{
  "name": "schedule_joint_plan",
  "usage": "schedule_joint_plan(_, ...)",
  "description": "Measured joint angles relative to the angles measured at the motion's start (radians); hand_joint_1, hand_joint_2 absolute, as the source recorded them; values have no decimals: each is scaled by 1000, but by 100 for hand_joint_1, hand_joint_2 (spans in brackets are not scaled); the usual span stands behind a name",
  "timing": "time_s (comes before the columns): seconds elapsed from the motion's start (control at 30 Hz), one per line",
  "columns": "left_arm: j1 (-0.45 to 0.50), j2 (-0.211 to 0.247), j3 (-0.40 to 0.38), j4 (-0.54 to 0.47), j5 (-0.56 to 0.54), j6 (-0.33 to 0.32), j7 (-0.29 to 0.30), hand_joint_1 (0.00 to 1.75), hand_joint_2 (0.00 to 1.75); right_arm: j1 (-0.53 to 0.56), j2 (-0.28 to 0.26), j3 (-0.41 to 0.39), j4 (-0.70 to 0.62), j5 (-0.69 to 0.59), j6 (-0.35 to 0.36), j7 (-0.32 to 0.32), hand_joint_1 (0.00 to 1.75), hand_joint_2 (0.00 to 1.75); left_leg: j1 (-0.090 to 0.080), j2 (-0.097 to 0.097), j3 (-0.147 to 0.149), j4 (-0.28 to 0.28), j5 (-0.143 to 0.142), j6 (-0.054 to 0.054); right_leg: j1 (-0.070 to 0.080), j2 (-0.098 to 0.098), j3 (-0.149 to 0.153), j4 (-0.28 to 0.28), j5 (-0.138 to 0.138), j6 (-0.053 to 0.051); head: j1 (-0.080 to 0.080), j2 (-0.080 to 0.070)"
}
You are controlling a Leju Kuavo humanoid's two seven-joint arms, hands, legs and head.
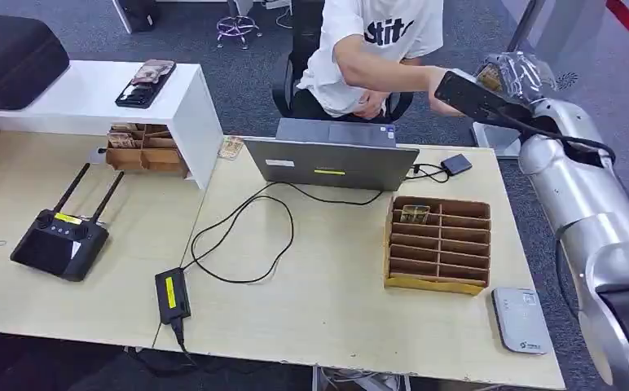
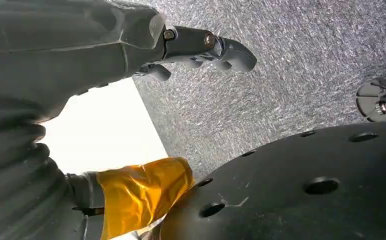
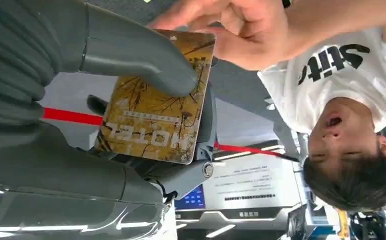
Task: Pass the card to the sensor for recognition and then transmit it.
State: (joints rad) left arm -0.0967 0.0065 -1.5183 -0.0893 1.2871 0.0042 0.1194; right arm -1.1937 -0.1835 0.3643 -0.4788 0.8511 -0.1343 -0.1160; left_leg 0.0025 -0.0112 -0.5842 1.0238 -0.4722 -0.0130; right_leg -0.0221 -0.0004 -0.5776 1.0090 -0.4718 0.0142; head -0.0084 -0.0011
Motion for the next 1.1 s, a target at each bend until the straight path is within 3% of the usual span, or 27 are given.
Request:
schedule_joint_plan(0.27, 0, -2, 0, 0, 3, 2, 0, 0, 175, 0, 4, 1, -6, 20, 1, 7, 175, 175, 0, 0, 0, 0, 0, 0, 0, 0, 0, 0, 0, 0, 0, 0)
schedule_joint_plan(0.4, 1, -2, 0, 0, 10, 6, -2, 0, 175, 4, 2, 1, -16, 22, -47, -12, 175, 175, 0, 0, 0, 0, 0, 0, 0, 0, -1, 0, 0, 0, 0, 0)
schedule_joint_plan(0.57, 4, -3, 0, 0, 24, 11, -10, 0, 175, 64, -31, 0, -97, 18, -129, -53, 175, 175, 0, 0, 0, 0, 0, 0, 0, 0, -1, 0, 0, 0, 0, 0)
schedule_joint_plan(0.9, 6, -4, 0, 0, 28, 14, -11, 0, 175, 124, -69, -15, -178, 0, -137, -64, 175, 175, 0, 0, 0, 0, 0, 0, 0, 1, -1, 0, 0, 0, 0, 0)
schedule_joint_plan(1.1, 10, -9, 0, 0, 49, 28, -12, 0, 175, 282, -129, -84, -312, -109, -220, -129, 175, 175, 0, -2, 0, 1, 0, 0, 0, -2, 0, -1, 0, 0, 0, 0)
